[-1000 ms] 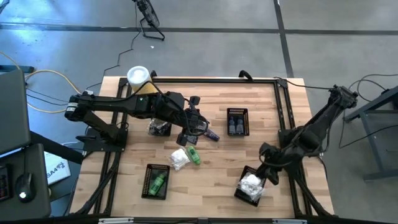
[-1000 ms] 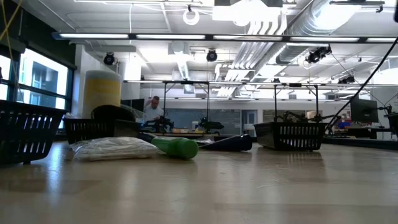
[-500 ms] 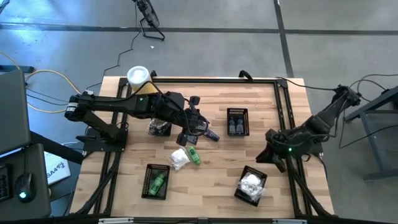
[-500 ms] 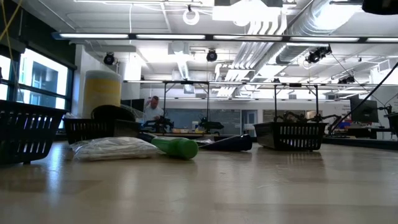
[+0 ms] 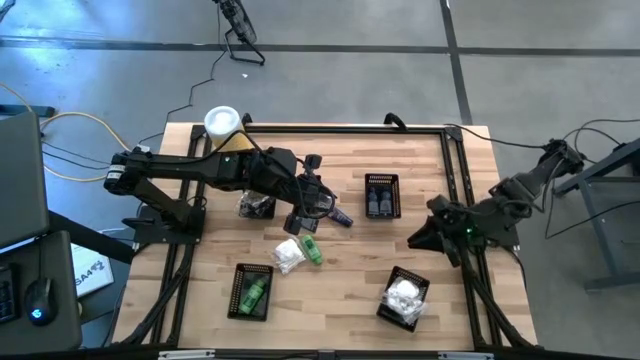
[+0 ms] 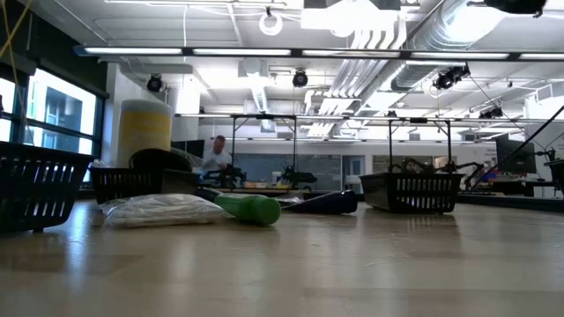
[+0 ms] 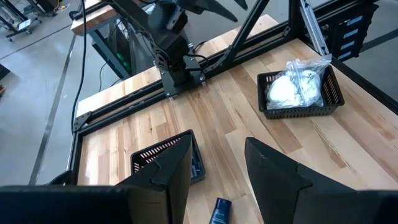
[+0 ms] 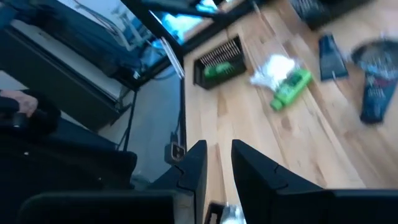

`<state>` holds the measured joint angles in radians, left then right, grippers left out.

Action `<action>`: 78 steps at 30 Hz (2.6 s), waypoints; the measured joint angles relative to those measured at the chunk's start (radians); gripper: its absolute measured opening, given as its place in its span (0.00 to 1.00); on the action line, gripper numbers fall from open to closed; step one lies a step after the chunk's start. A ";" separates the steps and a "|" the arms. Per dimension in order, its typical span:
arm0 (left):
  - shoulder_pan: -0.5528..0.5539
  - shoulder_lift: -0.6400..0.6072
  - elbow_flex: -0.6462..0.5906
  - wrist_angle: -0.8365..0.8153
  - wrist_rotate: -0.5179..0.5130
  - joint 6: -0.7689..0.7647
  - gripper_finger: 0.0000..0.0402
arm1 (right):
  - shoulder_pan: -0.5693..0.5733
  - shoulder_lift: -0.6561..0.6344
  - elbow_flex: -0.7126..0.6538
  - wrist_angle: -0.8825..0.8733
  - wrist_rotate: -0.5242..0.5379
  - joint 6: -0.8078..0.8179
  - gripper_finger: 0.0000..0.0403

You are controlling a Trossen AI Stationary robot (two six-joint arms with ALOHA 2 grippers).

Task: Pick & Place Travel size toiletries
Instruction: Put the green shampoo into the bottom left black basket

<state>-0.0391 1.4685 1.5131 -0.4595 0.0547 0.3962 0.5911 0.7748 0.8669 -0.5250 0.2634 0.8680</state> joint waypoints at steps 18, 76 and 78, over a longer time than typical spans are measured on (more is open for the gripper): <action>0.000 0.000 0.000 -0.015 0.000 -0.008 0.36 | -0.109 -0.004 0.000 0.298 0.001 -0.350 0.16; -0.060 0.008 -0.343 -0.246 0.102 0.116 0.36 | -0.161 0.097 0.000 0.343 0.182 -0.408 0.16; -0.060 0.008 -0.369 -0.188 0.126 0.133 0.36 | -0.161 0.102 0.000 0.344 0.183 -0.394 0.16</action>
<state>-0.0990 1.4769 1.1445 -0.6479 0.1808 0.5289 0.4297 0.8770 0.8665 -0.1815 0.4461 0.4741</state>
